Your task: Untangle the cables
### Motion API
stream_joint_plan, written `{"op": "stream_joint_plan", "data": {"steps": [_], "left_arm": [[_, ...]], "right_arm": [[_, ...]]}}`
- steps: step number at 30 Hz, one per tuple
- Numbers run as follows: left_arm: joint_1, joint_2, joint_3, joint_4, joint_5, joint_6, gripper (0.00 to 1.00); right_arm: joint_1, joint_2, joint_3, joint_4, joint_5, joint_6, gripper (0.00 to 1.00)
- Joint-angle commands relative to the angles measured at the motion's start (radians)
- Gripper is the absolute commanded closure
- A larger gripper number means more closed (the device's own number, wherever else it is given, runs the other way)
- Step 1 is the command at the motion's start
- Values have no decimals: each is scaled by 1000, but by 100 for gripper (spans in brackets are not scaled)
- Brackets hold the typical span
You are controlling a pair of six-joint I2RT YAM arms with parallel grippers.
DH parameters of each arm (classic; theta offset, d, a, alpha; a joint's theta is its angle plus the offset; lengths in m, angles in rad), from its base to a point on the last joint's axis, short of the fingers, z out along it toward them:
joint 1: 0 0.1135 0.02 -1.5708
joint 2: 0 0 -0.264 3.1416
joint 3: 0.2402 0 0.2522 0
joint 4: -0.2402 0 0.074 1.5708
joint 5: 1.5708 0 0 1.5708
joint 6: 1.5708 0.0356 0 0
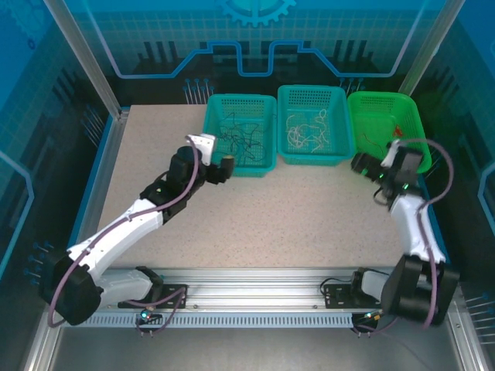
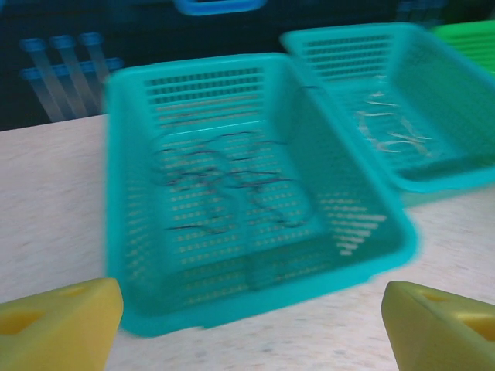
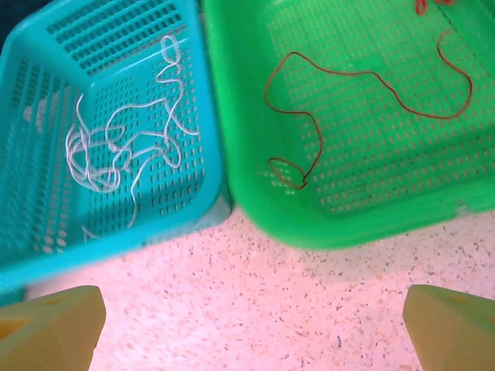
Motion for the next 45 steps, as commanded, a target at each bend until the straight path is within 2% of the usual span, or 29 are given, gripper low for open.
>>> {"op": "stream_joint_plan", "data": {"steps": [1, 3, 6, 11, 14, 16, 17, 18, 19, 21, 22, 23, 25, 30, 35, 36, 37, 38, 41, 42, 43, 44, 45], "left_arm": [[69, -58, -61, -47, -122, 40, 11], [112, -74, -108, -29, -126, 62, 11], [171, -82, -169, 20, -87, 83, 10], [233, -60, -263, 158, -5, 111, 8], [263, -13, -286, 211, 24, 108, 7], [282, 20, -310, 282, 41, 87, 5], [292, 37, -332, 337, 66, 86, 5], [300, 47, -353, 394, 90, 89, 2], [308, 62, -377, 458, 117, 87, 1], [333, 107, -411, 567, 167, 73, 1], [357, 125, -386, 510, 210, 60, 1], [373, 150, -392, 532, 251, 56, 1], [375, 192, -463, 671, 252, 56, 1], [381, 181, -469, 669, 335, 85, 1], [345, 197, -445, 634, 315, 138, 1], [332, 198, -446, 635, 263, 185, 1], [326, 208, -492, 758, 159, 209, 1], [342, 227, -524, 844, 109, 198, 1], [446, 416, -564, 1161, 202, 110, 1], [457, 356, -532, 985, 243, 94, 1], [463, 354, -522, 945, 306, 111, 1], [465, 388, -549, 1065, 315, 117, 1], [468, 382, -554, 1067, 318, 112, 1]], "right_arm": [[137, -136, -216, 318, 147, -197, 0], [165, -161, -281, 365, 148, -181, 0], [206, -93, -307, 408, 180, -180, 0], [270, 162, -314, 687, 198, -186, 0], [341, 317, -201, 698, 298, -275, 0], [335, 388, -192, 754, 282, -275, 0], [315, 366, -224, 749, 229, -266, 0], [303, 372, -293, 875, 185, -270, 0], [297, 413, -358, 1073, 180, -272, 0], [292, 384, -291, 893, 183, -261, 0], [312, 398, -307, 951, 187, -284, 0], [315, 388, -295, 902, 189, -284, 0], [304, 391, -290, 900, 164, -281, 0], [296, 392, -293, 905, 144, -279, 0], [295, 392, -292, 906, 143, -280, 0], [295, 392, -292, 906, 145, -280, 0], [296, 392, -292, 906, 144, -280, 0], [296, 392, -292, 906, 144, -280, 0], [296, 392, -292, 905, 145, -280, 0], [296, 392, -292, 905, 144, -279, 0], [297, 392, -291, 906, 144, -280, 0], [295, 392, -291, 906, 144, -280, 0], [295, 392, -291, 904, 143, -280, 0]]}}
